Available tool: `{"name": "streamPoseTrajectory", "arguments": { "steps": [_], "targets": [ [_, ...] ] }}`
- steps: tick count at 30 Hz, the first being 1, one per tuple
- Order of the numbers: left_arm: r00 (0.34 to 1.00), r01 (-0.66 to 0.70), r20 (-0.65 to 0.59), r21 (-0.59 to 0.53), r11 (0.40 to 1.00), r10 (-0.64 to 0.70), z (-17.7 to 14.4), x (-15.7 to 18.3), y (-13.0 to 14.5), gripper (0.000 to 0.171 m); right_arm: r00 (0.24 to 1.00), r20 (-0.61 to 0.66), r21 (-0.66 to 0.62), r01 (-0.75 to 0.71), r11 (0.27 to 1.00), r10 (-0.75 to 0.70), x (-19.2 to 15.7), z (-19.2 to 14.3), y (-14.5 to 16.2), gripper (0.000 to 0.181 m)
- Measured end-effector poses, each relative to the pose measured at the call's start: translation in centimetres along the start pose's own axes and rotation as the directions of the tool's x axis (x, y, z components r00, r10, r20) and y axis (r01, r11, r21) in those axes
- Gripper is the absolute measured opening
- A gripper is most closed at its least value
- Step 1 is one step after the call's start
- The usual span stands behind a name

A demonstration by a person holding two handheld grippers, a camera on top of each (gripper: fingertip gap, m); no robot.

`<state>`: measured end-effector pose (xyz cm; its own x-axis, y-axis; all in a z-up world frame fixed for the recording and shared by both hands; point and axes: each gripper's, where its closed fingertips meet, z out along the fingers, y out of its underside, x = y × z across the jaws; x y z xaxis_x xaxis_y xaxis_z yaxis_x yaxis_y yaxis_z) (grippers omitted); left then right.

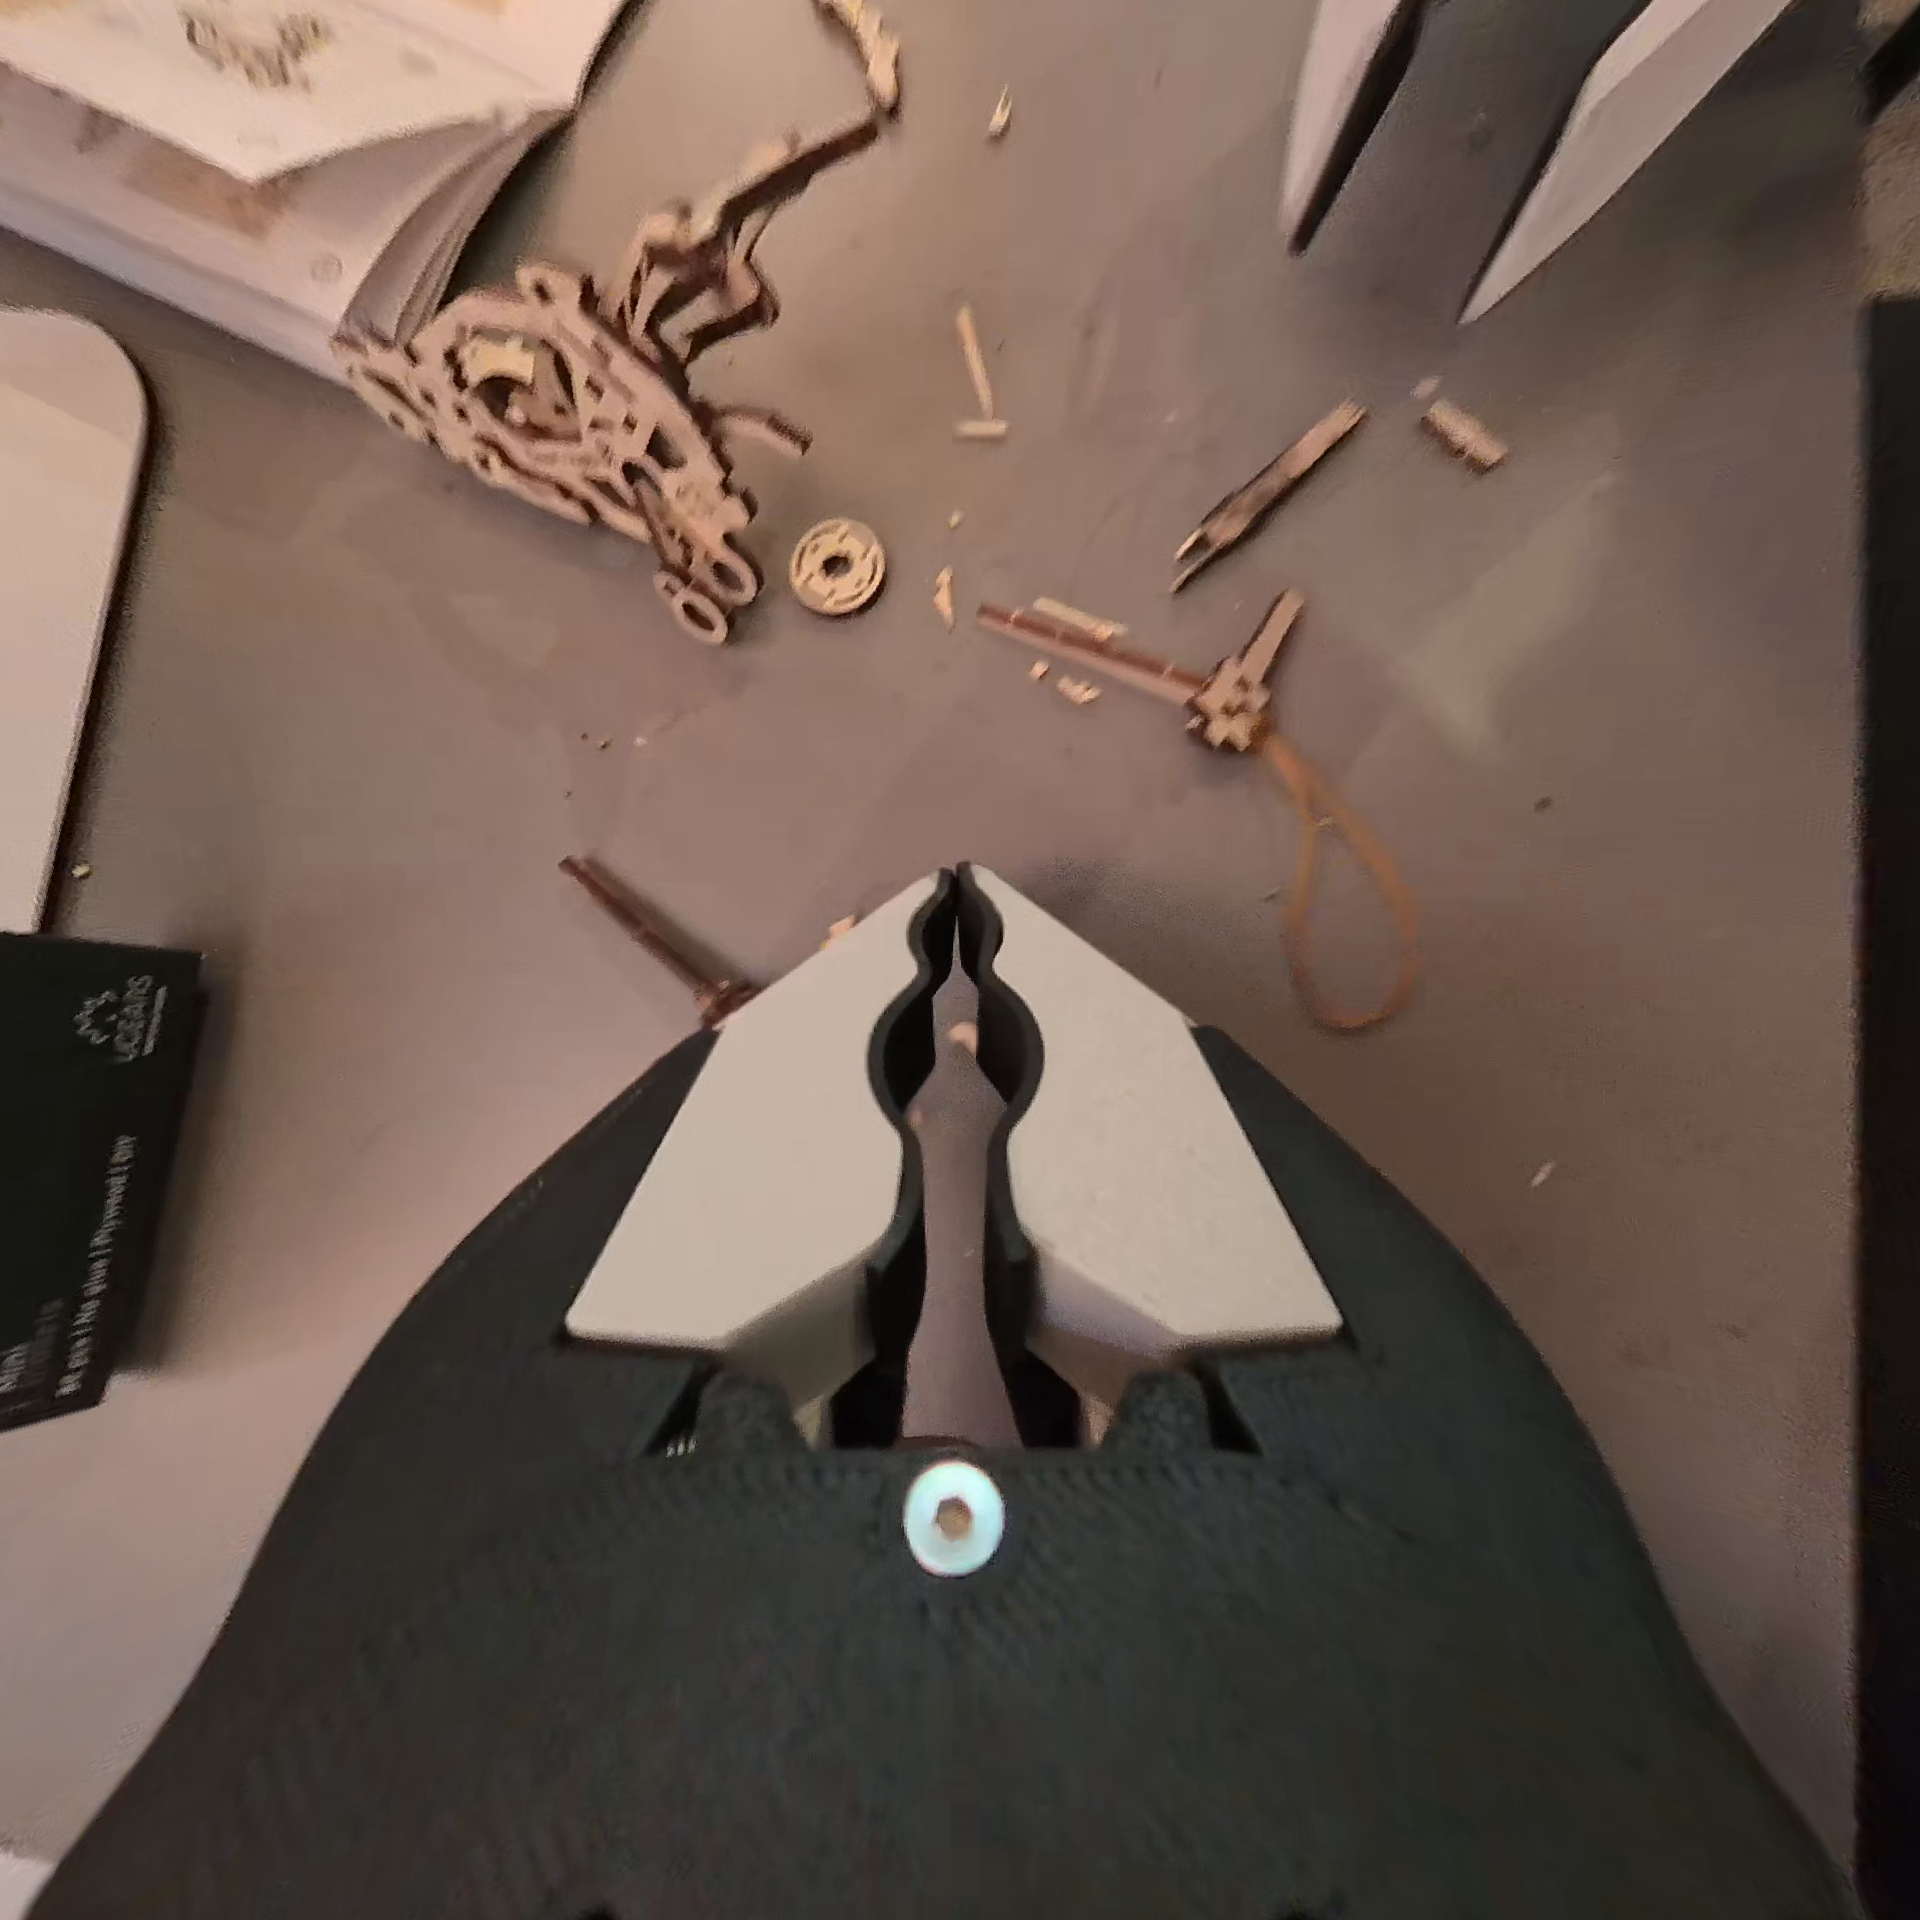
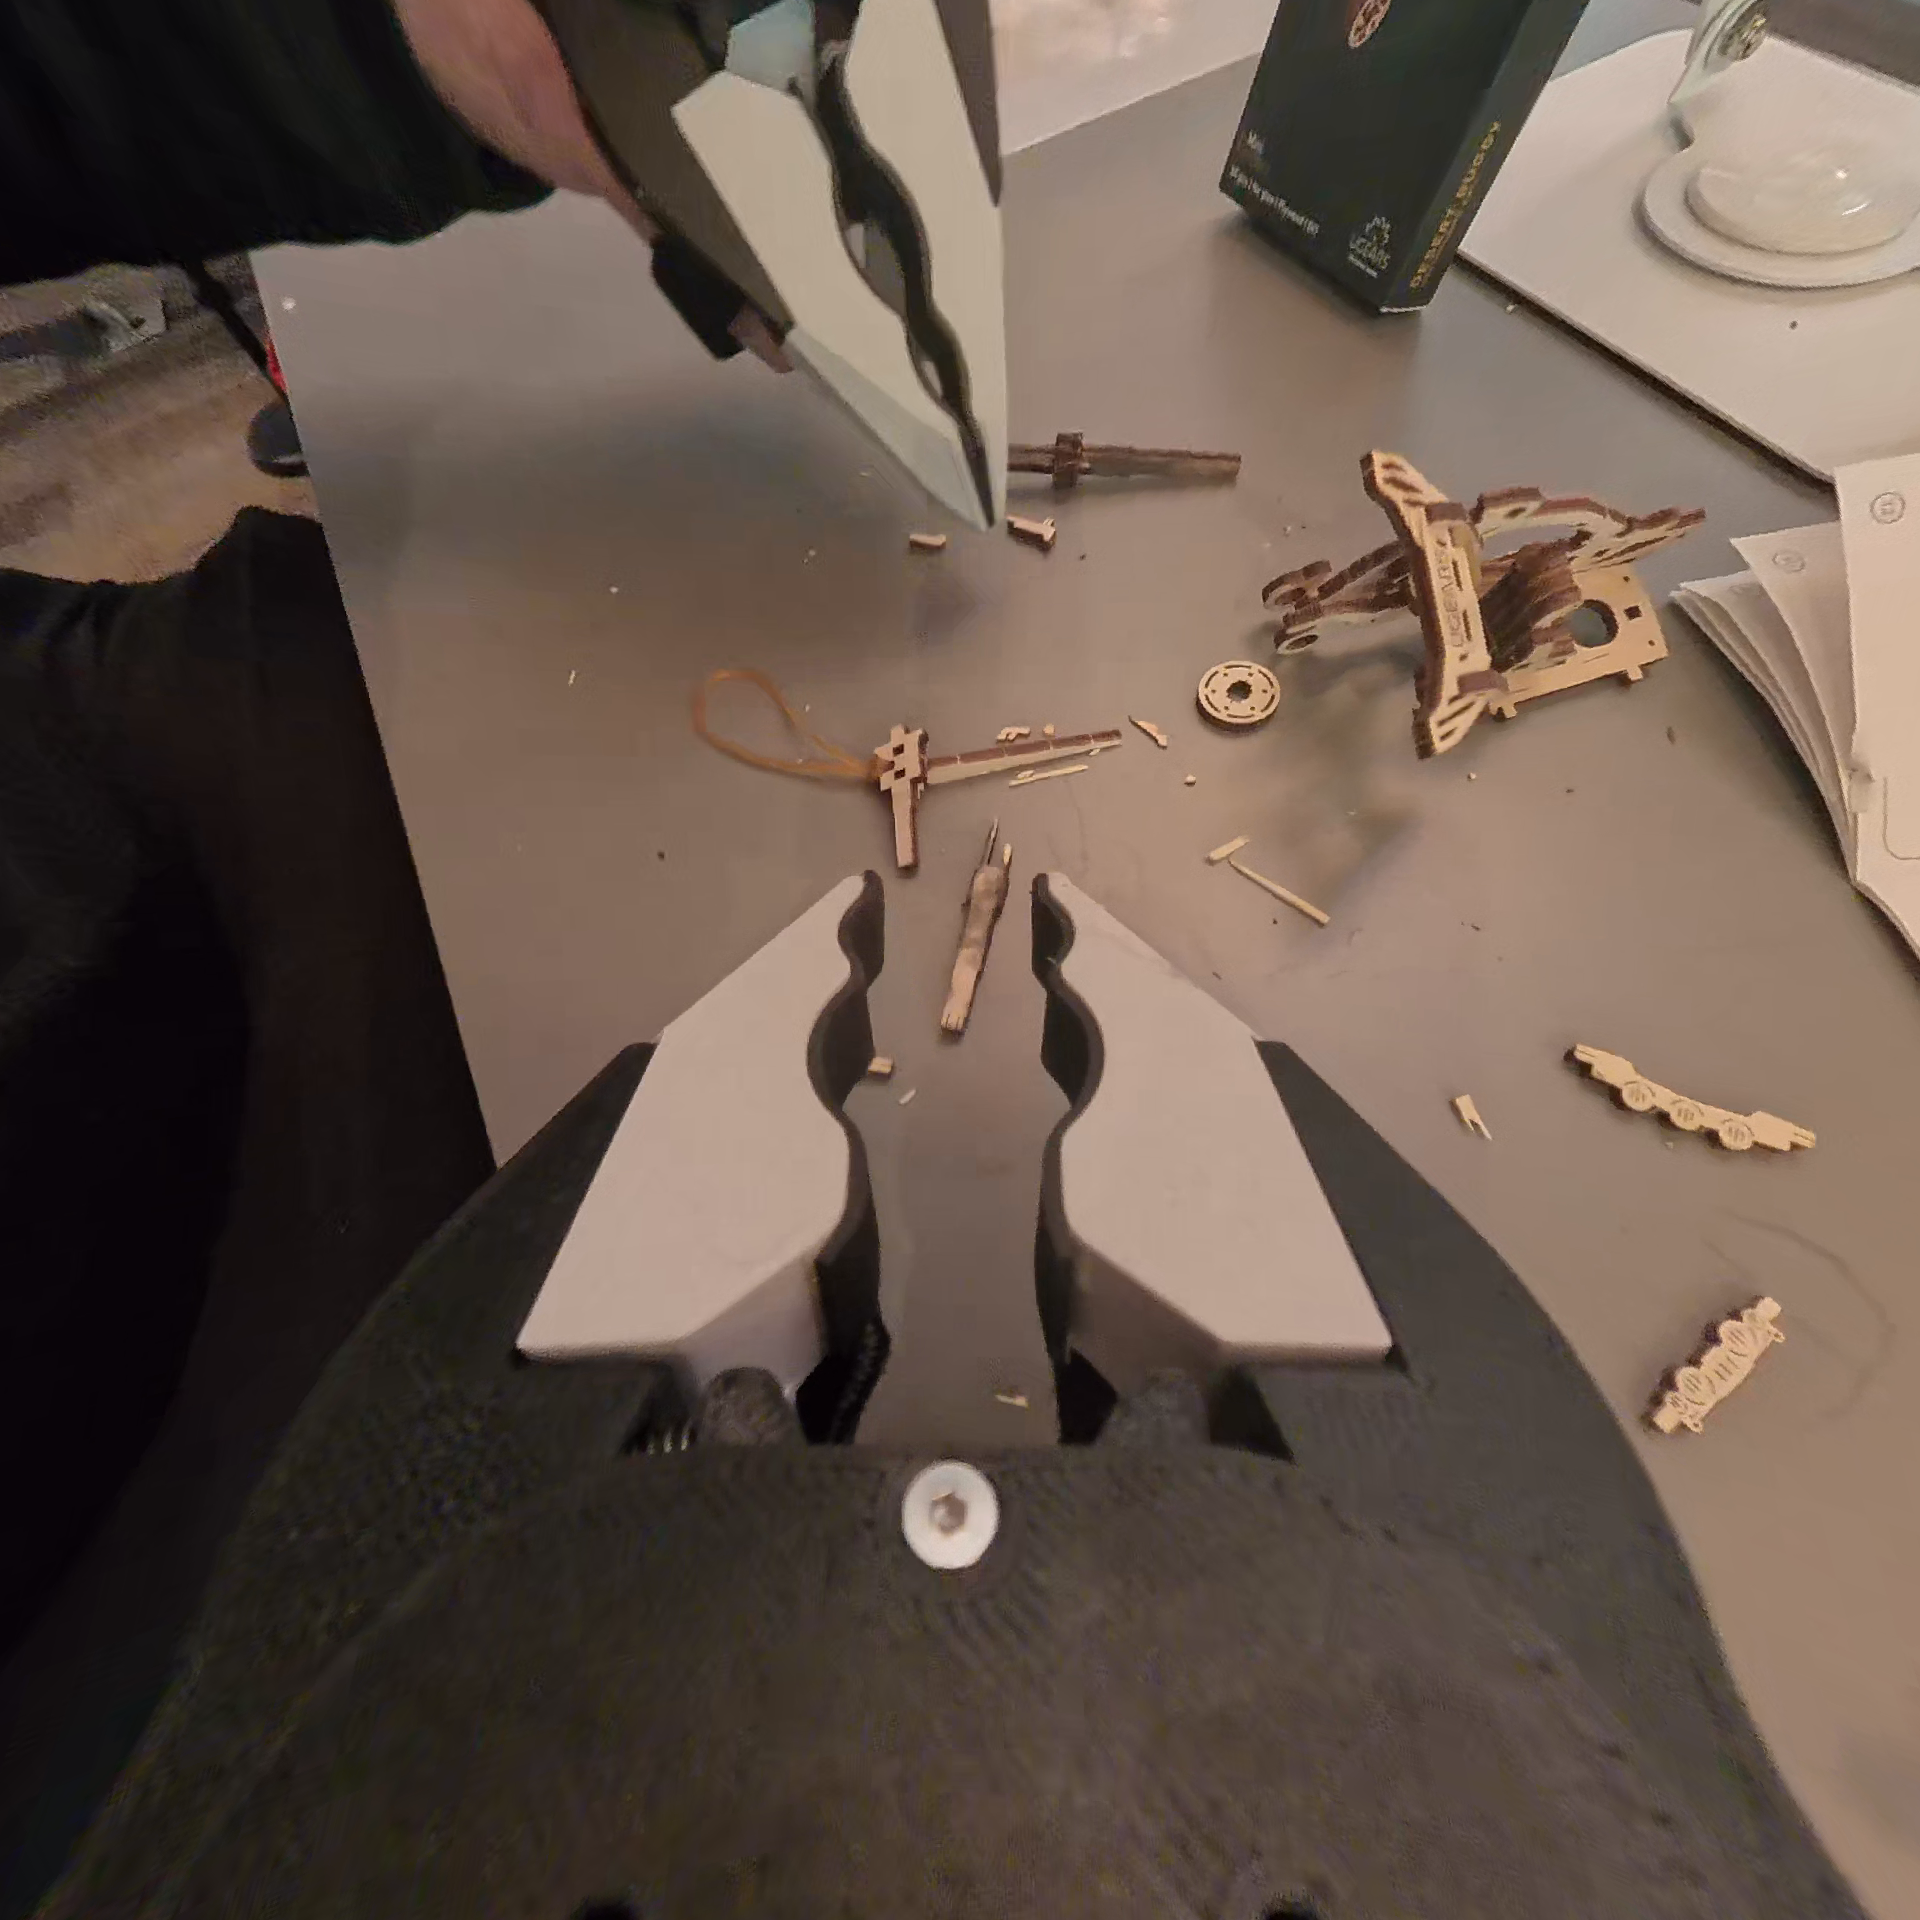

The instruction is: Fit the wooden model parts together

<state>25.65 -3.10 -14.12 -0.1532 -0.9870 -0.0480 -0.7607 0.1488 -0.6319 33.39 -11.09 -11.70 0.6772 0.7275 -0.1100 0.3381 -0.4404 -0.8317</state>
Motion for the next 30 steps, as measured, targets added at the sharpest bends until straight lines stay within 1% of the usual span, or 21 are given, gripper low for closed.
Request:
{"name": "streamPoseTrajectory", "arguments": {
  "steps": [2,3,4,6,7,8,9,11,14,16,18,23,26,28,30],
  "targets": [
    [0.999,0.018,-0.029,0.044,0.999,-0.016,0.0,1.3,-1.0,0.0,1.0,-0.009,0.005,0.018,1.0,-0.018,-0.2,0.2,-0.4,0.027],
    [1.0,0.022,-0.021,0.04,0.999,-0.021,-0.1,1.4,-1.0,0.0,0.999,-0.008,0.001,0.036,0.999,-0.036,-0.4,0.4,-0.5,0.026],
    [1.0,0.013,0.026,0.016,1.0,-0.014,-0.2,0.8,-0.6,0.0,0.999,-0.009,-0.01,0.052,0.999,-0.052,-0.6,0.6,-0.4,0.027],
    [0.997,-0.018,0.075,-0.026,0.999,0.02,-0.5,-0.3,0.2,0.0,0.998,-0.002,-0.025,0.069,0.997,-0.069,-0.9,0.8,-0.3,0.027],
    [0.997,-0.01,0.079,-0.05,0.999,0.014,-0.5,-0.8,0.6,0.002,0.998,0.006,-0.02,0.066,0.998,-0.066,-1.0,0.9,-0.3,0.028],
    [0.996,0.0,0.086,-0.072,0.997,0.007,-0.5,-1.4,1.0,0.009,0.998,0.012,-0.014,0.06,0.998,-0.06,-1.1,0.9,-0.3,0.027],
    [0.996,0.001,0.093,-0.09,0.996,0.007,-0.4,-1.8,1.3,0.012,0.998,0.016,-0.009,0.056,0.998,-0.056,-1.1,0.8,-0.4,0.027],
    [0.995,0.008,0.102,-0.129,0.992,0.005,-0.4,-2.2,1.8,0.015,0.998,0.013,-0.005,0.053,0.999,-0.053,-1.1,0.7,-0.5,0.027],
    [0.997,0.025,0.081,-0.145,0.989,-0.014,0.2,-1.9,2.2,0.014,0.999,0.013,0.002,0.048,0.999,-0.048,-1.1,0.6,-0.5,0.027],
    [0.996,0.028,0.086,-0.17,0.985,-0.014,0.7,-2.0,2.8,0.008,0.999,0.012,0.001,0.047,0.999,-0.047,-1.0,0.6,-0.5,0.027],
    [0.996,0.054,0.081,-0.154,0.987,-0.042,0.9,-2.0,2.6,0.002,0.999,0.014,0.0,0.045,0.999,-0.045,-0.9,0.6,-0.4,0.027],
    [0.994,0.049,0.098,-0.116,0.992,-0.038,0.9,-2.0,2.1,0.001,0.998,0.004,-0.009,0.059,0.998,-0.059,-0.7,0.6,-0.1,0.026],
    [0.994,0.089,0.071,-0.035,0.995,-0.086,0.4,-1.3,0.7,0.001,0.999,0.002,0.003,0.051,0.999,-0.051,-0.7,0.6,-0.3,0.026],
    [0.993,0.115,0.017,0.024,0.993,-0.116,0.0,-0.2,-0.5,0.001,0.999,0.002,0.02,0.045,0.999,-0.045,-0.9,0.6,-0.7,0.026],
    [0.992,0.125,-0.036,0.051,0.991,-0.123,-0.2,1.1,-1.4,0.001,0.997,-0.015,0.014,0.074,0.997,-0.074,-0.9,0.9,-0.8,0.026]
  ]
}}
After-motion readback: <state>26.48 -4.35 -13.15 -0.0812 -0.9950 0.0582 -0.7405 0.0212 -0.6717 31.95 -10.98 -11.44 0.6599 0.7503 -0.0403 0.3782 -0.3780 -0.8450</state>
